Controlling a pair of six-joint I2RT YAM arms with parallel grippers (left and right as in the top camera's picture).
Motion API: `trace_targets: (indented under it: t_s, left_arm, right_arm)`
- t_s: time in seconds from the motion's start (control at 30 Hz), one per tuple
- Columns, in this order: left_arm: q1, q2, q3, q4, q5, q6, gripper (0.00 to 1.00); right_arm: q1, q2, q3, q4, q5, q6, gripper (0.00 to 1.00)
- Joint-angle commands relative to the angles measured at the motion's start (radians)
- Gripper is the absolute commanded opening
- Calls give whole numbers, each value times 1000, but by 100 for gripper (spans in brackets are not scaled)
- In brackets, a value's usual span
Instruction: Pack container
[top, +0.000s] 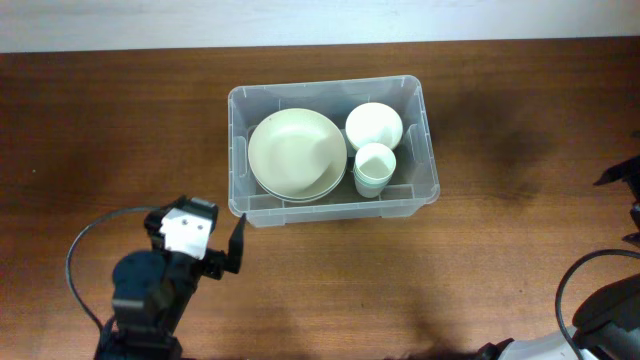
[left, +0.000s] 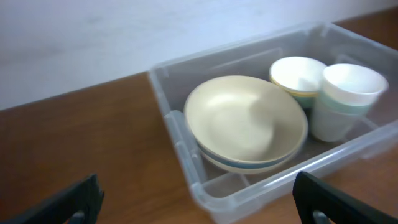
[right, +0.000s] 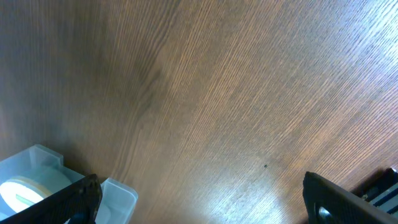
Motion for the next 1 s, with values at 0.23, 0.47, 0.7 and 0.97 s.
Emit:
trace_targets:
  t_s: [0.23, 0.47, 0.7, 0.97]
  left_arm:
    - [75, -290, -180, 119, 13, 23, 99]
    - [80, -406, -186, 125, -18, 23, 100]
    - [110, -480, -198, 126, -19, 23, 99]
    - [114, -492, -352, 295, -1, 22, 99]
  right_arm:
    - [-2, -3, -6, 1, 5, 8, 99]
    - [-2, -3, -6, 1, 5, 8, 99]
    - [-2, -3, -6, 1, 5, 8, 99]
    - [-2, -3, -6, 1, 5, 8, 99]
